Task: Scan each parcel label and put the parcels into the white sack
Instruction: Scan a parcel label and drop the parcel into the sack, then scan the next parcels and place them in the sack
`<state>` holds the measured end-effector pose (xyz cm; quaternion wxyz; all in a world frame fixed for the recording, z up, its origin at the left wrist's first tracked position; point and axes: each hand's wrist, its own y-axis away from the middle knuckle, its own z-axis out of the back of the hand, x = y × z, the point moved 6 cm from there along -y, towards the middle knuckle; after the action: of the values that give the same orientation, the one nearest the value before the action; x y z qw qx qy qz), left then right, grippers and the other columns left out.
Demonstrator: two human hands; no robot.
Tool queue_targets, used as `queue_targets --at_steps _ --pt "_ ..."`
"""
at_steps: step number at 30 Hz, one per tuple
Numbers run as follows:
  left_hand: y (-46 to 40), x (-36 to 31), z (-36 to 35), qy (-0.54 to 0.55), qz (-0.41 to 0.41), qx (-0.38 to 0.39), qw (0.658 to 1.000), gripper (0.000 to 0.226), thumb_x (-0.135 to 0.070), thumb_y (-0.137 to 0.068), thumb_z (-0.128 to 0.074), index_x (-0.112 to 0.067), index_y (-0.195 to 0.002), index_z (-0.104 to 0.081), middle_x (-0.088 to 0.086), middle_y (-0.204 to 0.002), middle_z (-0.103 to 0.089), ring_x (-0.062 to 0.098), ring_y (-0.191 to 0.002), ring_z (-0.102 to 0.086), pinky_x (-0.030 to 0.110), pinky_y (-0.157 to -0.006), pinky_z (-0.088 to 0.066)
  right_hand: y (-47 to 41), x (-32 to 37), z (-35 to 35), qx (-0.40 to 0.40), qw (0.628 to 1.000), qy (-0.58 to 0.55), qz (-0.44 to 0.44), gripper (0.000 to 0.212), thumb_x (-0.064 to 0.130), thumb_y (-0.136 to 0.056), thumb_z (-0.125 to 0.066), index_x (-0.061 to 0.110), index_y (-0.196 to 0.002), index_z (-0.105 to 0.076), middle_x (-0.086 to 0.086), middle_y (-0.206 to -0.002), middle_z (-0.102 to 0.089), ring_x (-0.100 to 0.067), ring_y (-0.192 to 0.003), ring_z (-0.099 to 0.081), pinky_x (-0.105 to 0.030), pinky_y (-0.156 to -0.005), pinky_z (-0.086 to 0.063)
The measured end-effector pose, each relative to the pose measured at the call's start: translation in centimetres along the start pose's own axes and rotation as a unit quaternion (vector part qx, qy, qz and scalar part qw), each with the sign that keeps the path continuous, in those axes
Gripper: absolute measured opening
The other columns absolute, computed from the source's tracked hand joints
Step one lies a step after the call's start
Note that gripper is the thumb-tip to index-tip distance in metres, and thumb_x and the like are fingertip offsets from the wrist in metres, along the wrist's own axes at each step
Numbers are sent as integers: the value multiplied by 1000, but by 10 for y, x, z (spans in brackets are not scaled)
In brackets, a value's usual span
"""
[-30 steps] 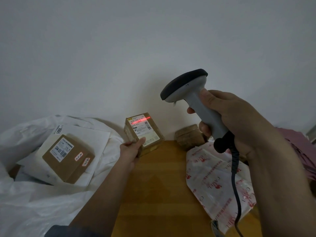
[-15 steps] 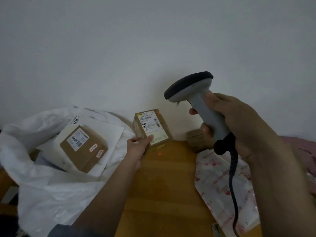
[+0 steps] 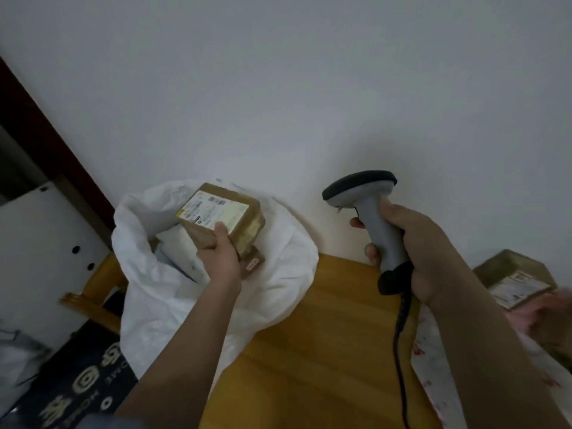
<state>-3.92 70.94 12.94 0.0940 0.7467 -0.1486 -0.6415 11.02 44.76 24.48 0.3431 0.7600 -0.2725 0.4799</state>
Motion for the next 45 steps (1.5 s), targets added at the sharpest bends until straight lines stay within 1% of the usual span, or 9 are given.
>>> queue_targets --at_steps 5,10,15,21,28,31,36,42,45 --pt "-31 -12 22 12 18 -32 999 61 -35 -98 -55 -12 -148 -30 3 -132 -47 23 -107 -54 33 -74 -56 -6 -13 -20 12 1000 21 -17 36 36 -100 -49 9 -121 -58 -13 -105 -67 -15 -46 -50 -23 -39 -44" --pt "-36 -7 30 -33 6 10 999 32 -18 -98 -50 -13 -129 -46 2 -93 -54 12 -69 -50 24 -64 -45 -9 -24 -31 6 999 26 -31 35 36 -100 -49 9 -121 -57 -14 -108 -67 -16 -46 -51 -24 -39 -45" --pt "-29 3 26 -92 -47 19 994 28 -20 -94 -52 -22 -122 -52 3 -117 -60 19 -101 -63 39 -97 -51 -9 -28 -27 -12 999 25 -30 35 35 -100 -49 9 -123 -57 -16 -114 -66 -17 -49 -51 -24 -41 -45" --pt "9 19 -24 -194 -129 128 964 49 -27 -94 -50 -19 -142 -45 1 -131 -56 23 -117 -58 47 -102 -47 1 -32 1 -49 998 21 -12 30 34 -101 -47 10 -117 -57 -12 -107 -65 -18 -51 -50 -26 -44 -44" --pt "65 70 -82 -243 -119 239 933 31 -21 -97 -52 -16 -128 -53 0 -127 -55 26 -115 -59 45 -101 -49 29 -30 66 -120 993 9 -9 29 35 -101 -48 9 -109 -58 -8 -93 -65 -17 -46 -51 -26 -42 -42" --pt "94 102 -109 -326 -81 305 891 14 -18 -96 -51 -21 -110 -53 5 -119 -59 28 -105 -63 47 -94 -53 49 -23 105 -160 987 -13 -2 27 35 -99 -51 9 -104 -58 -5 -82 -62 -16 -48 -51 -29 -47 -42" --pt "160 159 -143 -399 -2 375 837 18 -18 -98 -52 -10 -114 -57 2 -94 -59 21 -83 -63 42 -87 -57 78 -13 180 -210 978 -20 8 23 33 -100 -51 12 -99 -59 -7 -82 -61 -18 -52 -50 -30 -48 -43" --pt "248 233 -173 -448 48 403 797 28 -24 -96 -57 -10 -120 -55 3 -101 -58 22 -94 -62 38 -90 -55 103 -5 283 -243 970 -13 17 28 31 -101 -49 6 -96 -59 -11 -69 -53 -20 -49 -48 -26 -42 -40" --pt "289 277 -185 -489 35 445 749 38 -25 -93 -62 -11 -127 -52 8 -117 -57 20 -97 -59 35 -91 -53 109 -8 333 -254 967 -30 11 25 34 -100 -50 10 -96 -58 -9 -66 -52 -19 -44 -49 -27 -46 -40"
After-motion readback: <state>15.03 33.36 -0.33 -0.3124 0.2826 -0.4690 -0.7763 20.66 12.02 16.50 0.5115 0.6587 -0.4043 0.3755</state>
